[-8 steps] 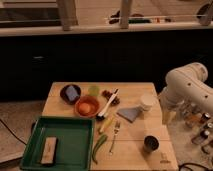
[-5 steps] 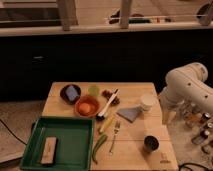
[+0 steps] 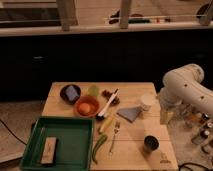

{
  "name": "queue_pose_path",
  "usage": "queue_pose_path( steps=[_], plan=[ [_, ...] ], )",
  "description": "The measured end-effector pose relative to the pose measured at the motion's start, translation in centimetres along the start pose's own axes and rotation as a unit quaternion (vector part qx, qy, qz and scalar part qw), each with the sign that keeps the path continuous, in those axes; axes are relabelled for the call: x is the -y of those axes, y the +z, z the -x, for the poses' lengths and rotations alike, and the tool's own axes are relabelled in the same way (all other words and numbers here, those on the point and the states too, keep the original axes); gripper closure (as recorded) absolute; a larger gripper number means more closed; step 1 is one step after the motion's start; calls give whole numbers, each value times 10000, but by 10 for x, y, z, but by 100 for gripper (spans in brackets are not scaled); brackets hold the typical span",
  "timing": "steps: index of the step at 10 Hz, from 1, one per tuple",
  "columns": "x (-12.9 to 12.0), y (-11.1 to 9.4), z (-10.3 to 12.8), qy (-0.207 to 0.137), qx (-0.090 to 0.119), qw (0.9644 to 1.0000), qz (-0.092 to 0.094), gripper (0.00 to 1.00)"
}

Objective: Wipe tray with towel

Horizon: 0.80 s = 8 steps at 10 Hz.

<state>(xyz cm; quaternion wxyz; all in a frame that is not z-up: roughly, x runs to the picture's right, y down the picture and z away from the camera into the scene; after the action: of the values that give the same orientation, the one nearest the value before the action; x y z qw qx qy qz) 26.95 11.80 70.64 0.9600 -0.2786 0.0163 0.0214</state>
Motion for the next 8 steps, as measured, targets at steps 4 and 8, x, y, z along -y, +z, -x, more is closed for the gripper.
queue_pose_path(
  steps=[4,8],
  plan=[
    [2,11,8,-37,29,10000,6,20],
    [2,45,27,-41,120,9999,1,20]
  ],
)
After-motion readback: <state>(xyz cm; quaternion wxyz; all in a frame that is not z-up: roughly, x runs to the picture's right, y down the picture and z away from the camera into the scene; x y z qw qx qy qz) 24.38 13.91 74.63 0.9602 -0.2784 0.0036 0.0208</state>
